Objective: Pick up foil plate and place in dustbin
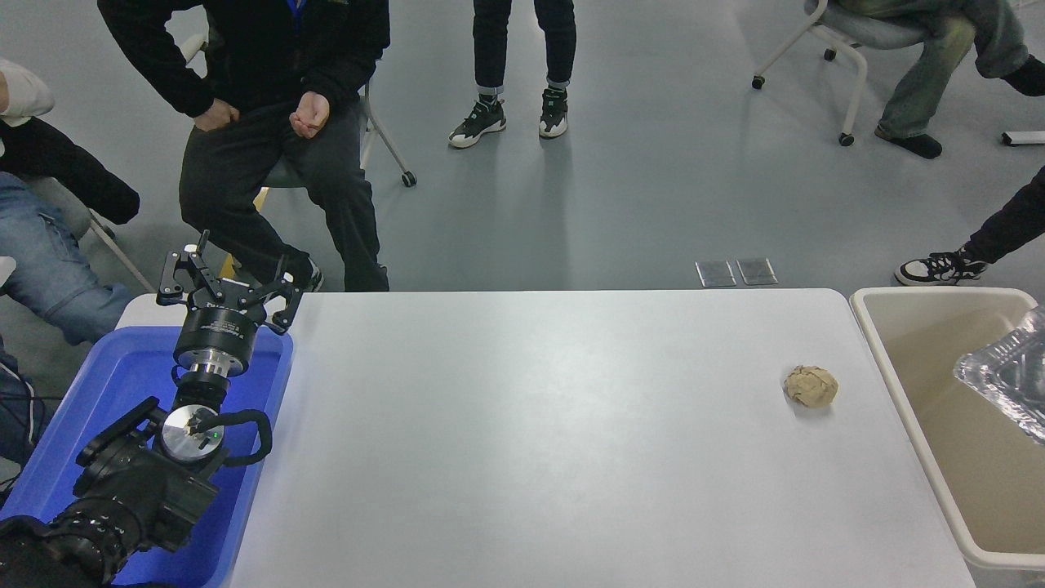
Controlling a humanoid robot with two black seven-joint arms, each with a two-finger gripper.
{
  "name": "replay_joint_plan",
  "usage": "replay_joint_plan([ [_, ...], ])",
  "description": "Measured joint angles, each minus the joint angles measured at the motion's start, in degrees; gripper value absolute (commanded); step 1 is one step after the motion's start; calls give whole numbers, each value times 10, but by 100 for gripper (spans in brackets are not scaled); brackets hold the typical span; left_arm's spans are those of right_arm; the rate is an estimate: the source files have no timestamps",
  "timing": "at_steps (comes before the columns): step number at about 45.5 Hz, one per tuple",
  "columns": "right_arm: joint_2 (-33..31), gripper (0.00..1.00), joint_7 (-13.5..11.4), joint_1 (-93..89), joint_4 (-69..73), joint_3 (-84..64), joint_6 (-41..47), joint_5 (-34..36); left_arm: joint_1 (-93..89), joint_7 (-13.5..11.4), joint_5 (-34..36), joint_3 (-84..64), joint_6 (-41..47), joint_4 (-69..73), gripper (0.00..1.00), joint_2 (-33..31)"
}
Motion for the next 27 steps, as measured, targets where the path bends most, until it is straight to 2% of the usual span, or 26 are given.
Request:
replay_joint_plan([
  [21,31,0,1,-27,-8,9,-57,22,0,0,0,0,0,0,99,0],
  [22,31,5,1,-29,-8,9,-59,23,0,0,0,0,0,0,99,0],
  [25,32,47,1,-33,-9,9,-65,23,0,0,0,0,0,0,99,0],
  [27,33,68,1,-35,-10,9,-70,23,0,0,0,0,0,0,99,0],
])
